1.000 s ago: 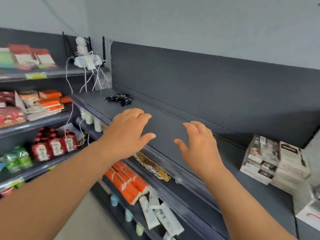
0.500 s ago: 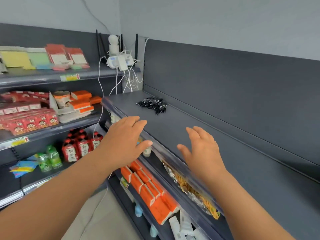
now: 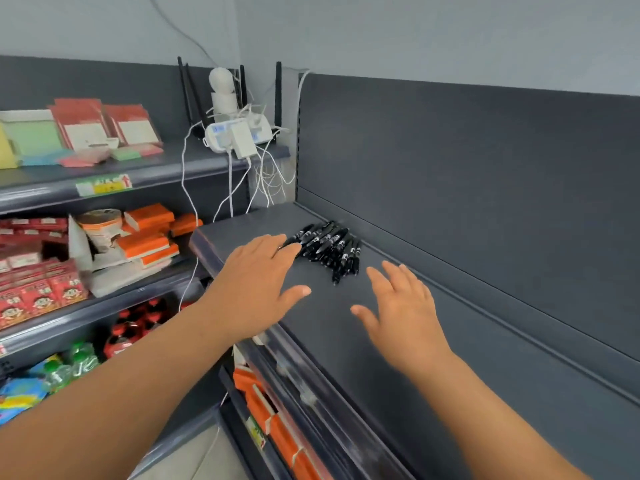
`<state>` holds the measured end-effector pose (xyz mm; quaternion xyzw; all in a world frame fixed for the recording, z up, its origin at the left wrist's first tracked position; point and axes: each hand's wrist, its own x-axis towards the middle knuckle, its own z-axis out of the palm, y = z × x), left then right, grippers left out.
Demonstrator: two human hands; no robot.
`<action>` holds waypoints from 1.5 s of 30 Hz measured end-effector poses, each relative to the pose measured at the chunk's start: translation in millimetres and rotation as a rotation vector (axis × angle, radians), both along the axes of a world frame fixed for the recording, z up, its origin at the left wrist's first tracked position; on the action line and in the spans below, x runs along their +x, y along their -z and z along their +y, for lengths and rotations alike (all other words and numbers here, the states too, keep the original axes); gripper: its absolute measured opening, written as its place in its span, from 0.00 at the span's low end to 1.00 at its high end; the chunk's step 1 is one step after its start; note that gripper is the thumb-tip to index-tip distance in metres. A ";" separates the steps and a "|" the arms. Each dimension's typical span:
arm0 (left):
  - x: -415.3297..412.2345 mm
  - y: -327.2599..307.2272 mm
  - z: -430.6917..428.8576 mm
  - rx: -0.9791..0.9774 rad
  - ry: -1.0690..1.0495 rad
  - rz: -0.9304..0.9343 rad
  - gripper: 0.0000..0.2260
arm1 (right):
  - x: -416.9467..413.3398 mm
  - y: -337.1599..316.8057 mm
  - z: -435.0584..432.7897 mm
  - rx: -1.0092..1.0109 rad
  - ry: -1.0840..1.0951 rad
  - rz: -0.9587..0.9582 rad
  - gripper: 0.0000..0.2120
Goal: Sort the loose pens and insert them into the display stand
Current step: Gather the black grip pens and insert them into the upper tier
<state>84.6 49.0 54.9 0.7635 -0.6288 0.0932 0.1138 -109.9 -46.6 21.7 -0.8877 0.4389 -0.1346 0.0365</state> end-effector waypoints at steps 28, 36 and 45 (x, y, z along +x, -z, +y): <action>162.9 85.9 -251.2 0.365 0.237 0.188 0.37 | 174.7 52.2 -134.0 0.272 0.695 -0.037 0.26; 157.3 94.9 -256.3 0.300 0.312 0.346 0.33 | 187.1 54.2 -133.6 0.248 0.712 -0.168 0.23; 150.1 80.6 -255.3 0.211 0.342 0.771 0.33 | 187.6 49.6 -136.8 0.272 0.707 -0.404 0.19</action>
